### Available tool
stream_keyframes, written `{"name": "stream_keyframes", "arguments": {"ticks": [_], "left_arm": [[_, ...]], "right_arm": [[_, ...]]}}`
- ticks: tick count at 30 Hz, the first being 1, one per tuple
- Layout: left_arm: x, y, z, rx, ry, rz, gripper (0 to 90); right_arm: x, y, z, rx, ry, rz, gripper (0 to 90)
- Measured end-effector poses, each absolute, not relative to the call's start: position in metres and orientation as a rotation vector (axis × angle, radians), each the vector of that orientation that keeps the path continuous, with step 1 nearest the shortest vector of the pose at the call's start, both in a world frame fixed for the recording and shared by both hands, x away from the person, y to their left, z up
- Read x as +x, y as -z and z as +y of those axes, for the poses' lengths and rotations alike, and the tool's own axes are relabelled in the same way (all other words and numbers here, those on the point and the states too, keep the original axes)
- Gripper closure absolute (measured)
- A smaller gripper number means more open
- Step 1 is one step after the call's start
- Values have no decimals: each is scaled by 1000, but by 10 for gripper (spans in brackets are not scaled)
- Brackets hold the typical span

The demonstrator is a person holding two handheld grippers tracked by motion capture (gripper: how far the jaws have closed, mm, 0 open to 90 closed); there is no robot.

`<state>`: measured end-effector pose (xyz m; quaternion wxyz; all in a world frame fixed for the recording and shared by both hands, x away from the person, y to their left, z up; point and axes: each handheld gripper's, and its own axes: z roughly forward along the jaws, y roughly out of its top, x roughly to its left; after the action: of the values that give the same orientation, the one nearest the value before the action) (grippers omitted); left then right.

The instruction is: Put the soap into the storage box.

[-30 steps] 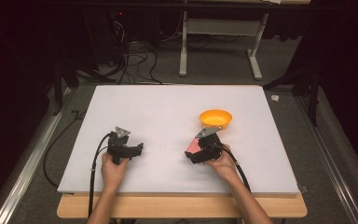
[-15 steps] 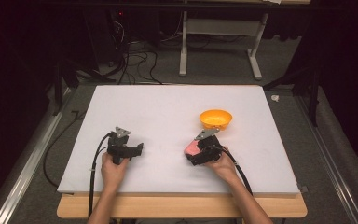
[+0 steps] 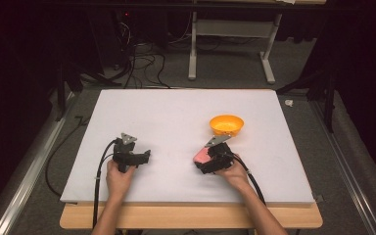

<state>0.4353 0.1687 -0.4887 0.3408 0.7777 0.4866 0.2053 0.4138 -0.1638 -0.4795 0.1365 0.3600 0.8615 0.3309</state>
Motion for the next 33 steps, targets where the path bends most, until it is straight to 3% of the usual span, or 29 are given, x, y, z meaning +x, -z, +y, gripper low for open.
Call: {"name": "stream_keyframes", "arguments": {"ticks": [33], "left_arm": [[435, 489, 169, 2025, -533, 1266, 166]], "right_arm": [[398, 456, -200, 1166, -1069, 2389, 134]]}}
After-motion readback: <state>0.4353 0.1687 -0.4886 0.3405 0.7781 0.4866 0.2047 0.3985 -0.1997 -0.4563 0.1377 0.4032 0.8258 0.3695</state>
